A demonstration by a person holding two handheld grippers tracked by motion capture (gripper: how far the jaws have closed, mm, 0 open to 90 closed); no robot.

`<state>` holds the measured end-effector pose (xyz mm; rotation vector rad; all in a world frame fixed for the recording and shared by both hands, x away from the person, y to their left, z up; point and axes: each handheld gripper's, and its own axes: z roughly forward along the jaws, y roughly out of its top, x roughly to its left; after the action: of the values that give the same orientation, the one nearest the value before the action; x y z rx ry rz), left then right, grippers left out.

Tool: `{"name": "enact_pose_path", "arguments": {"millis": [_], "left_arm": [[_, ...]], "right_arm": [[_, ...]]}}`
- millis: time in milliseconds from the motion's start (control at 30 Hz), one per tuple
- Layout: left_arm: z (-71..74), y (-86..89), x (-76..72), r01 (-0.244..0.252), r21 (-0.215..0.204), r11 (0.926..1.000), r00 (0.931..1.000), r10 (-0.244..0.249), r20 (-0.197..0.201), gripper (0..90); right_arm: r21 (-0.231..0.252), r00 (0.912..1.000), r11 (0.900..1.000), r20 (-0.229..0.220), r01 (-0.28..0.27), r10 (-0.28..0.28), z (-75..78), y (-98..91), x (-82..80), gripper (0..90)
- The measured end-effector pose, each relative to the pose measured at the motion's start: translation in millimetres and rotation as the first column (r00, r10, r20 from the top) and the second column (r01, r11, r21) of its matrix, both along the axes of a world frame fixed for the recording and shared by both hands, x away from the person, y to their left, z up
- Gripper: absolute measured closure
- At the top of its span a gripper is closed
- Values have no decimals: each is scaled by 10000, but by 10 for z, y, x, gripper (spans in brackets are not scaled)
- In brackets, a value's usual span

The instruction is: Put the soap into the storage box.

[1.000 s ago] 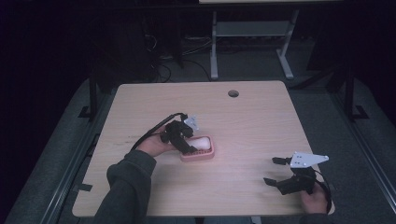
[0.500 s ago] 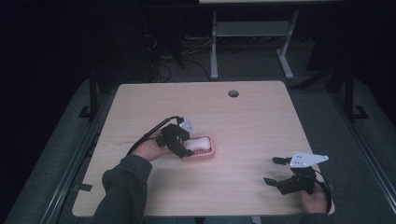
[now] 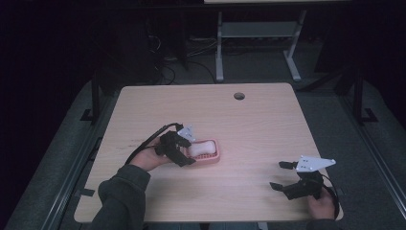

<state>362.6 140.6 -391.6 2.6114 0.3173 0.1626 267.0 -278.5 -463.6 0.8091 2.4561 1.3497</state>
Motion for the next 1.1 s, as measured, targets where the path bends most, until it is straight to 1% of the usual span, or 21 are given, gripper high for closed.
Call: {"name": "enact_pose_path", "arguments": {"millis": [67,133,300,367,400,733,767,833,933,967,1033,1067,1100], "left_arm": [[11,30,-32,1,-75,10000,10000,-1,64,335],[19,59,-59,-60,-285,9996,10000,62,78,336],[56,99,-124,-1,-211,9998,9997,6,228,335],[59,113,-153,-11,-328,9995,9996,20,270,335],[62,124,-161,28,-280,9996,9995,-19,308,335],[-11,252,-248,-212,-366,9991,9993,223,298,316],[-24,264,-262,-289,-450,9986,9991,302,287,316],[-41,295,-287,-315,-470,9984,9991,327,258,315],[-76,337,-331,-323,-423,9986,9991,334,258,314],[-90,352,-346,-381,-464,9982,9990,392,228,312],[-113,396,-366,-391,-405,9984,9988,402,278,309],[-126,407,-375,-487,-480,9977,9985,498,228,306],[-133,427,-383,-465,-430,9980,9986,476,242,300]], "right_arm": [[-18,10000,10000,-14,-1,1,1,5,-1,135],[-34,10000,10000,-24,5,-5,0,8,0,135],[-87,9999,9999,-77,63,-64,-4,13,0,135],[-140,9999,9999,-88,72,-73,-8,13,3,135],[-131,9999,9999,-87,76,-77,-11,14,4,135],[-120,9999,9999,-132,99,-101,-13,15,0,135],[-105,9999,9999,-138,100,-102,-14,14,-1,135],[-111,9998,9999,-153,123,-125,-14,12,-4,135],[-100,9998,9999,-171,127,-129,-15,11,-5,135],[-112,9998,9999,-166,128,-129,-16,11,-6,135],[-167,9998,9998,-150,123,-125,-19,9,-4,135],[-169,9998,9998,-185,116,-119,-21,10,-3,135],[-197,9997,9997,-191,118,-122,-22,10,-3,135]]}}
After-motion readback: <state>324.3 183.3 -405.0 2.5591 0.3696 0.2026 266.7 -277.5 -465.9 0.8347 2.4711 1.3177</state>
